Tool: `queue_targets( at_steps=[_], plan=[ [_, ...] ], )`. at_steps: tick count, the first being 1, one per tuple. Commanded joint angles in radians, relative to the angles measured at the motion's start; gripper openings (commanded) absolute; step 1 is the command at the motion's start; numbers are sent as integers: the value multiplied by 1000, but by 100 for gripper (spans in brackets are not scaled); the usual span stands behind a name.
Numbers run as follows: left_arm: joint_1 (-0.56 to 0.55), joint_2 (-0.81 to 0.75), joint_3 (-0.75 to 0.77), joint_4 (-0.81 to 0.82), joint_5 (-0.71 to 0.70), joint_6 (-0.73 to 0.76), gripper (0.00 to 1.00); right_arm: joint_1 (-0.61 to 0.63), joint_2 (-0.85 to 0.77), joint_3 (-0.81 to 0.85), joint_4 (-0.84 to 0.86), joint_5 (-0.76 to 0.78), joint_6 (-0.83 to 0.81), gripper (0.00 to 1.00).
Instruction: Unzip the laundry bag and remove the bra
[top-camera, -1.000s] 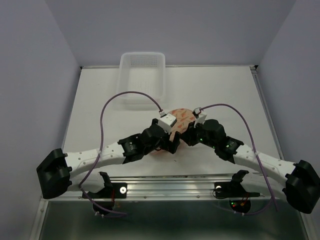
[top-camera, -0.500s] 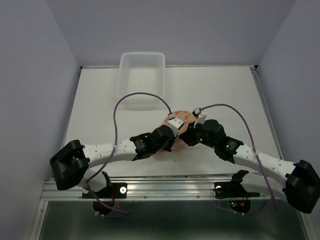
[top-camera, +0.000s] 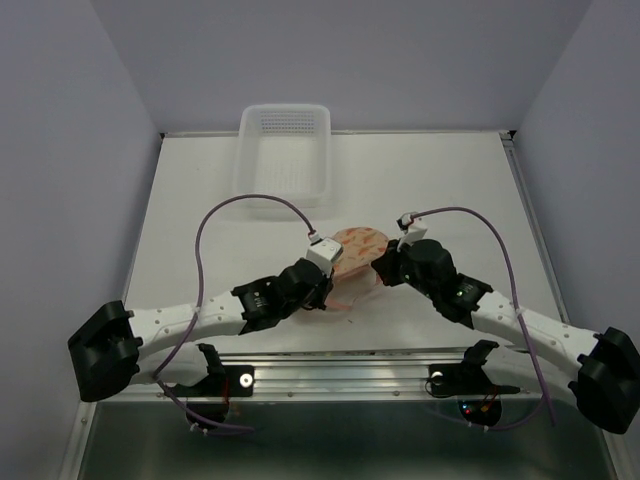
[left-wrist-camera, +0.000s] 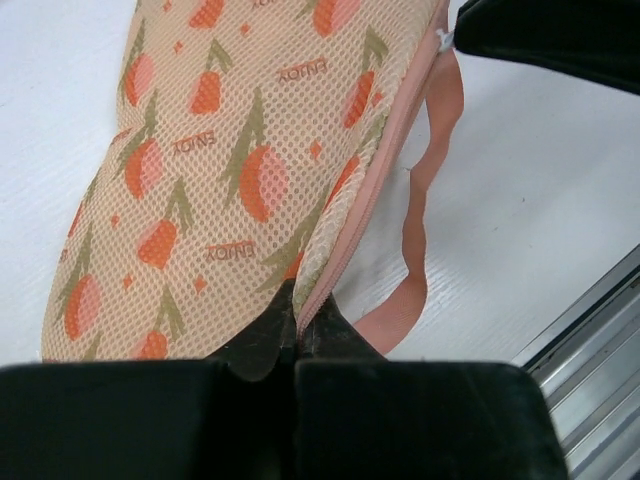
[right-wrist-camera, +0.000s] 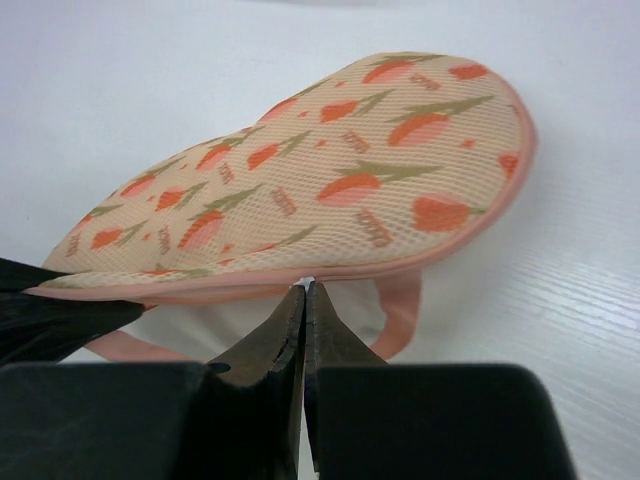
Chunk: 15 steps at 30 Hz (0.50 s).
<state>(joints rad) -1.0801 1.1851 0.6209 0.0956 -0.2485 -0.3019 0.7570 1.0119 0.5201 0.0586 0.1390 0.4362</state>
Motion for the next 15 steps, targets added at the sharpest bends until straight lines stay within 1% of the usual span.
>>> queue_targets(
  at_steps=[1, 3, 4, 5, 6, 7, 8, 10, 12, 15],
  plan=[
    [12, -88, -39, -46, -60, -45, 0, -33, -44, 23, -8, 106, -36, 1],
    [25, -107, -41, -59, -77, -48, 0, -33, -50, 29, -17, 91, -48, 1],
    [26, -108, -39, -63, -86, -48, 9, -33, -52, 35, -19, 45, -59, 1],
    [29, -108, -36, -68, -93, -46, 20, -33, -50, 41, -16, 12, -88, 1],
    [29, -108, -30, -73, -104, -45, 38, -33, -46, 44, -13, -24, -100, 1],
    [28, -108, -27, -79, -106, -39, 73, -33, -33, 49, -11, -60, -106, 1],
    [29, -108, -23, -82, -101, -29, 83, -33, -26, 57, -2, -123, -111, 1],
    [28, -117, -10, -79, -68, -17, 96, -33, 2, 58, 15, -208, -114, 1],
    [28, -125, 5, -73, -25, 7, 99, -33, 19, 67, 38, -237, -116, 1],
    [26, -142, 23, -65, 6, 47, 99, -10, 51, 81, 52, -263, -113, 1]
  ],
)
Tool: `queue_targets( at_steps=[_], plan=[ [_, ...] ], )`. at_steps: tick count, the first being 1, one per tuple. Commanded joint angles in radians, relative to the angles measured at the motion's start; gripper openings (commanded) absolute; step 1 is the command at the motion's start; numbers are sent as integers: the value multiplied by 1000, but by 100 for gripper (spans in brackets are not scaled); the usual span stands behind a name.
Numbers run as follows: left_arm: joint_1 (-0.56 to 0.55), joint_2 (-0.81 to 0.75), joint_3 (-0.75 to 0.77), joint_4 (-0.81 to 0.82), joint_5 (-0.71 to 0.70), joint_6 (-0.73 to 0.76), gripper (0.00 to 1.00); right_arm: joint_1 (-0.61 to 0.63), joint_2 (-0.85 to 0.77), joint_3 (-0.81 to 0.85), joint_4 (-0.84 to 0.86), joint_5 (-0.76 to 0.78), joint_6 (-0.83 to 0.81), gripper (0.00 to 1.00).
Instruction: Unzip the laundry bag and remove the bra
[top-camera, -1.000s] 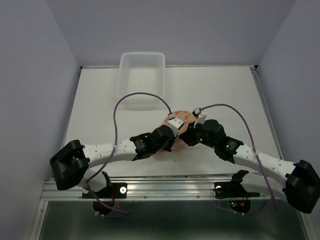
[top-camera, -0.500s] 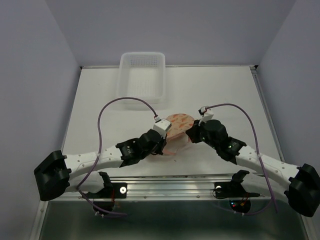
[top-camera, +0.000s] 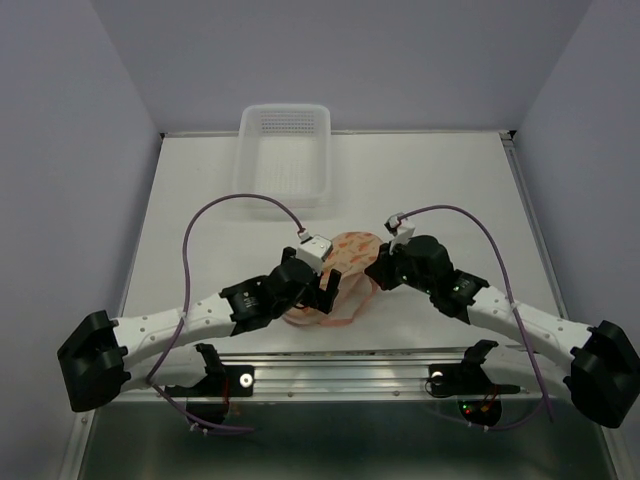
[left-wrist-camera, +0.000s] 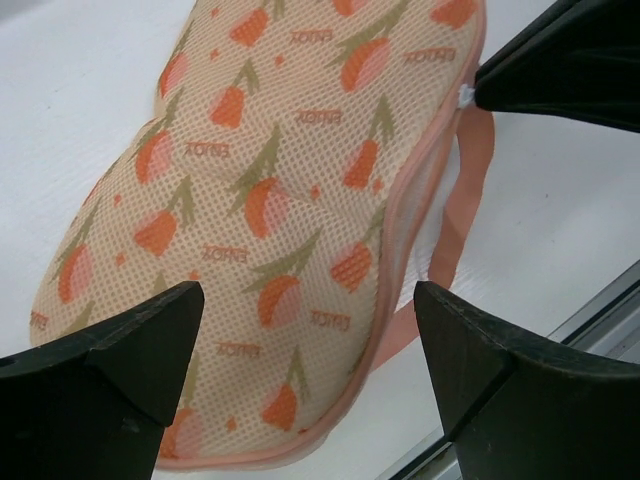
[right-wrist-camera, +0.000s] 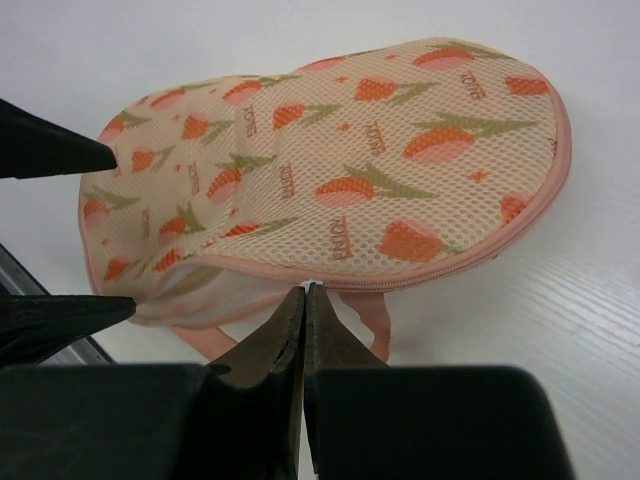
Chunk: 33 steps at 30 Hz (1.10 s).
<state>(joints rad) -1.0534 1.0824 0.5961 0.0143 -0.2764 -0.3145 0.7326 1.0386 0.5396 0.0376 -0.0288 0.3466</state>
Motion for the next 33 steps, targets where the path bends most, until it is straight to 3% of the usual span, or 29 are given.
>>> queue_targets(
  at_steps=[1, 6, 13, 17, 18, 19, 21, 22, 24, 26, 33],
  plan=[
    [0, -41, 60, 29, 46, 71, 99, 14, 31, 72, 74, -100, -20, 1],
    [-3, 14, 109, 58, 85, 127, 99, 48, 69, 94, 96, -123, 6, 1],
    [-16, 207, 204, 75, 92, 186, 90, 68, 89, 102, 100, -128, 22, 1],
    [-17, 258, 228, 65, 66, 192, 72, 68, 84, 102, 100, -128, 25, 1],
    [-19, 261, 226, 64, 59, 192, 63, 68, 83, 100, 100, -128, 25, 1],
    [-17, 263, 225, 65, 57, 190, 46, 68, 81, 102, 100, -126, 25, 1],
    [-17, 263, 222, 69, 57, 189, 31, 68, 80, 99, 100, -125, 26, 1],
    [-17, 263, 215, 72, 57, 187, 17, 68, 80, 99, 100, -125, 28, 1],
    [-17, 264, 208, 75, 54, 184, 4, 68, 78, 97, 100, -115, 28, 1],
    [-17, 261, 194, 75, 52, 178, 0, 68, 60, 91, 84, -47, 34, 1],
    [-17, 182, 96, 75, 26, 129, 0, 39, -17, 82, -33, 245, 66, 1]
  ],
)
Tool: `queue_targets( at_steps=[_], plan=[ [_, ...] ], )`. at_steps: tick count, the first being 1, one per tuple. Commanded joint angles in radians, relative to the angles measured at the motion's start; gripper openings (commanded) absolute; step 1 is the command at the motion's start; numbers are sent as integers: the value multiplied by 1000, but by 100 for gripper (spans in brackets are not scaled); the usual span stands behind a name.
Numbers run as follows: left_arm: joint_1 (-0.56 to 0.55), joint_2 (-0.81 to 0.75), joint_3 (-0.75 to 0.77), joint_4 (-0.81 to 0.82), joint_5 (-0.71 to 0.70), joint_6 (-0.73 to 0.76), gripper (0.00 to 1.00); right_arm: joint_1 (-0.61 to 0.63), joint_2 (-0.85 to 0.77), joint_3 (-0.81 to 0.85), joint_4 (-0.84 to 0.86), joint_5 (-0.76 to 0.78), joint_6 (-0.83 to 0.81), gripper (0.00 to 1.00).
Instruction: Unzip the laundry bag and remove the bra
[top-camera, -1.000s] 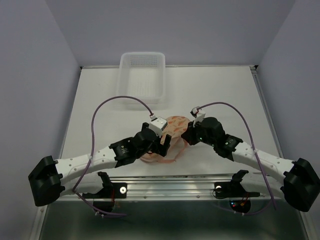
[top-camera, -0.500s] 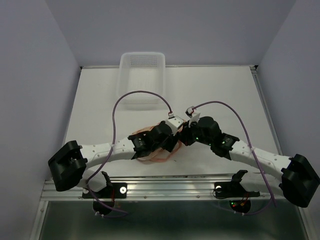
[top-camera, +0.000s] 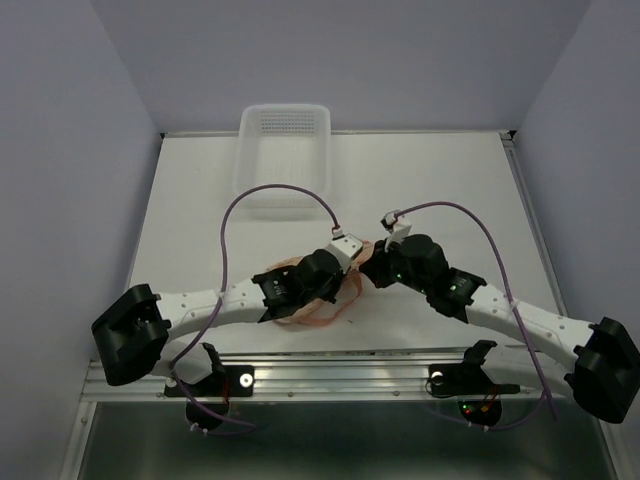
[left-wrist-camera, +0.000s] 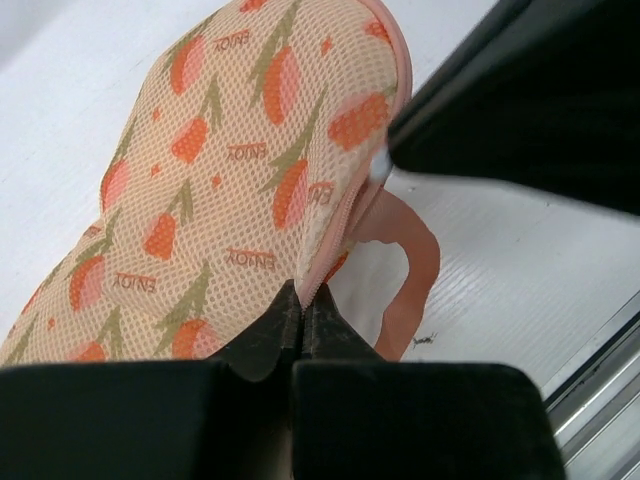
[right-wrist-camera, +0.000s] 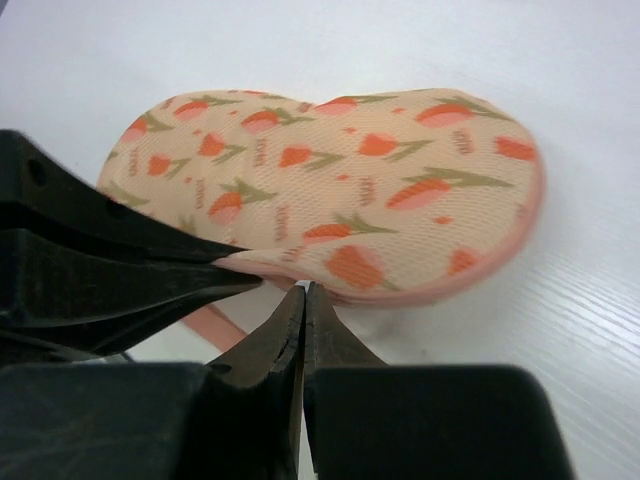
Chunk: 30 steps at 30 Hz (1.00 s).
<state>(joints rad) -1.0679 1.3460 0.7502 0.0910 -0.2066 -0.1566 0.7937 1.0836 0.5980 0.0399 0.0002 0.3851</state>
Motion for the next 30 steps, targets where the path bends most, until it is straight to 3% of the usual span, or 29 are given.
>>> queue_targets(
  at_steps=[1, 7, 13, 14, 17, 20, 24, 30],
  plan=[
    [-4, -94, -72, 0, -47, -40, 0, -34, -74, 19, -37, 245, 34, 1],
    [-1, -194, -132, -1, -53, -92, 0, -108, -119, 14, -83, 233, 8, 1],
    [14, -202, -109, 1, -146, -54, 0, -108, -93, 20, -52, -30, -49, 1],
    [20, -188, -100, 0, -161, -37, 10, -108, -85, 16, -23, -66, -48, 1],
    [60, -176, -58, -2, -168, -8, 53, -91, -59, 3, 38, -172, -26, 1],
    [71, -186, -26, -5, -117, 17, 77, -47, -33, 3, 66, -175, -11, 1],
    [71, -214, -28, -7, -48, 32, 86, -14, -7, 8, 100, -180, 6, 1],
    [45, -278, -81, 32, 59, 80, 87, 32, 39, 29, 129, -186, 32, 1]
  ],
)
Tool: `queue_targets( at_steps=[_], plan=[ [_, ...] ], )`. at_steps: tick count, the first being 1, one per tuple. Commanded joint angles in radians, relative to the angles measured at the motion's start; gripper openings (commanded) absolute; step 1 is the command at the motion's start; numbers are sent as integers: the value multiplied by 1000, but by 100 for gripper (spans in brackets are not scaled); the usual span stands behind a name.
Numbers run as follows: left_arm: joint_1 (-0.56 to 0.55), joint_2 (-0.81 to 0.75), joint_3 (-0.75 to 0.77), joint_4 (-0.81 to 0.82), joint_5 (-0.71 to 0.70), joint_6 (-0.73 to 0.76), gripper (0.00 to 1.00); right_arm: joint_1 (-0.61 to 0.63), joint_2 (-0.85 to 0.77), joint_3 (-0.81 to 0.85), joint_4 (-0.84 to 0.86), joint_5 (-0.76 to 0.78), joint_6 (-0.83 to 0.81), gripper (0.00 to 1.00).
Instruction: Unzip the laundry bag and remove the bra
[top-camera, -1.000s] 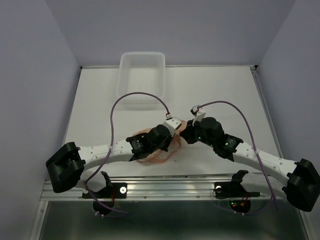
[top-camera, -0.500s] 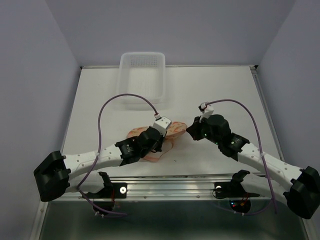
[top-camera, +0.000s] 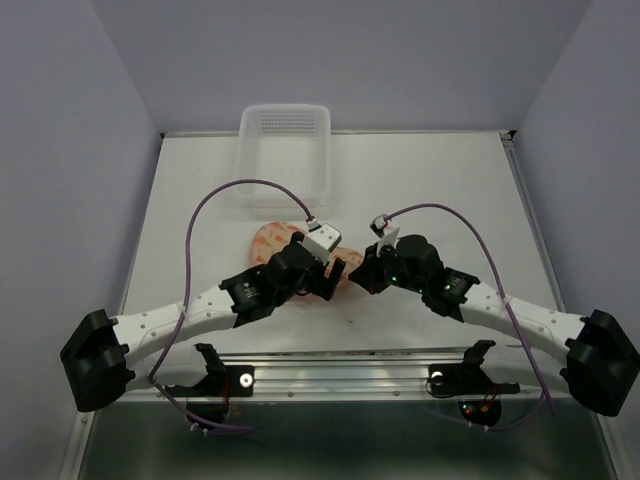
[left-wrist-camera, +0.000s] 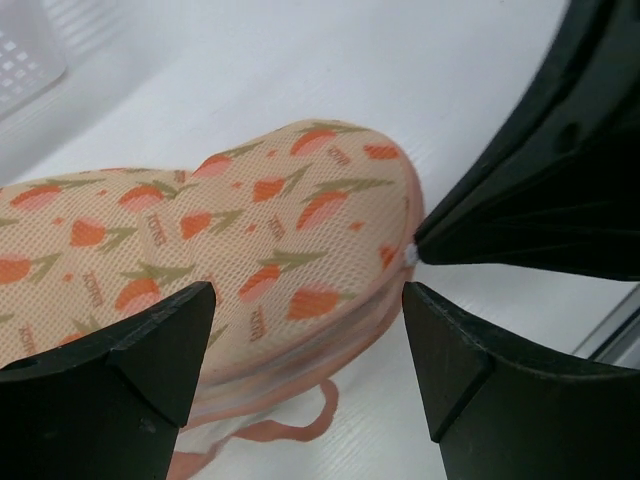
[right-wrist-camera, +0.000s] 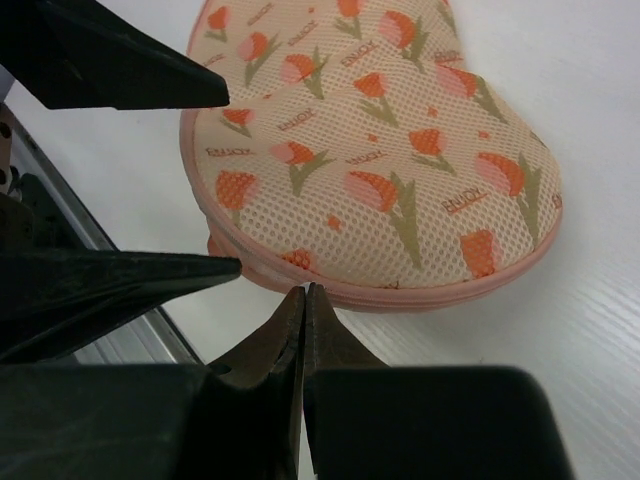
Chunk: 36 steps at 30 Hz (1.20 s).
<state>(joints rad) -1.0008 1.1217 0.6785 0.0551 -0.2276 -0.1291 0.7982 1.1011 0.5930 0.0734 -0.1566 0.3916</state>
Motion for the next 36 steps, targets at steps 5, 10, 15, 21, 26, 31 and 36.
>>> queue_targets(
  at_steps=[5, 10, 15, 21, 26, 31, 36],
  plan=[
    [-48, -34, -11, 80, 125, 77, 85, 36, 51, 44, 101, -21, 33, 1],
    [-59, 32, 4, 78, 132, 86, 71, 36, 43, 47, 97, -11, 30, 1],
    [-64, 72, 4, 101, 132, 78, 59, 36, 39, 42, 94, -3, 32, 1],
    [-68, 118, 1, 106, 105, 79, 47, 36, 25, 41, 85, 5, 29, 1],
    [-75, 136, -7, 115, 117, 68, 35, 36, 14, 44, 81, 22, 27, 1],
    [-79, 127, -14, 120, 103, 54, 4, 36, 2, 42, 68, 61, 26, 1],
    [-79, 87, -34, 120, 109, 40, 0, 36, -43, 33, 7, 201, 13, 1]
  ],
)
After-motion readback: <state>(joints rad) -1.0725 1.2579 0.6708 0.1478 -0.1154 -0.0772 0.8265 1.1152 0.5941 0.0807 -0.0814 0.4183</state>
